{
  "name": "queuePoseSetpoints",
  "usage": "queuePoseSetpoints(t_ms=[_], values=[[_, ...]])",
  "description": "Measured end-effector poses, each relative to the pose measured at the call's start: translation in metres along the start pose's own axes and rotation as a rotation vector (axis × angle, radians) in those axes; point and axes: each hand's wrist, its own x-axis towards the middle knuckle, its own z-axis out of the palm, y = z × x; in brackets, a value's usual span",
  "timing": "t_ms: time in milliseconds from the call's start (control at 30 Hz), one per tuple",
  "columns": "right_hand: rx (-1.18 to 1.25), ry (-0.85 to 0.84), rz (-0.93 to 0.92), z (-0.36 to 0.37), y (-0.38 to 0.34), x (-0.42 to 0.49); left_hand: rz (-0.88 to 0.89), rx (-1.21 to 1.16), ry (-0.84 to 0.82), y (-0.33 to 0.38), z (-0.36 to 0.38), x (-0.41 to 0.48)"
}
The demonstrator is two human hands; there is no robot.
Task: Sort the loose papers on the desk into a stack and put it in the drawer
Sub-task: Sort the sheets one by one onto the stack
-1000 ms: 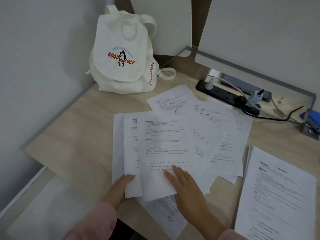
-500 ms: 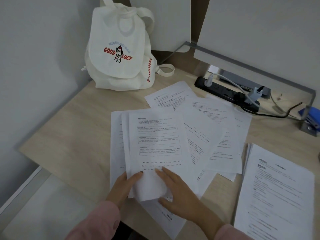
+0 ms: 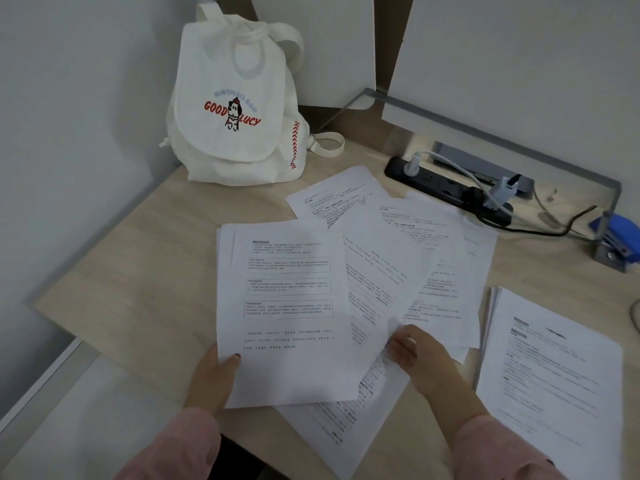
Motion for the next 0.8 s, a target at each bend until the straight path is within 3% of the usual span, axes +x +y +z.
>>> queuePoseSetpoints(t_ms=[200,333,467,633,800], values=[[-0.292,-0.066,-0.173,0.019,0.0,-0.003,-0.052,0.022,-0.069,-0.001,-0.002,0.002],[-0.459,0.106,-0.438,0.017,-0.017,-0.009,-0.065,0.02,-0.127,0.0,-0.005,0.0],[-0.284,0.083,-0.565,0.014,-0.052,-0.033,-0.071,0.031,-0.154,0.002,-0.007,-0.003],[0.2,-0.27,-0.439,0.005,-0.092,-0.056,-0.084,0.046,-0.174,0.004,-0.008,-0.003],[0.438,-0.507,-0.345,-0.003,-0.097,-0.061,-0.076,0.062,-0.195,0.004,-0.01,-0.002]])
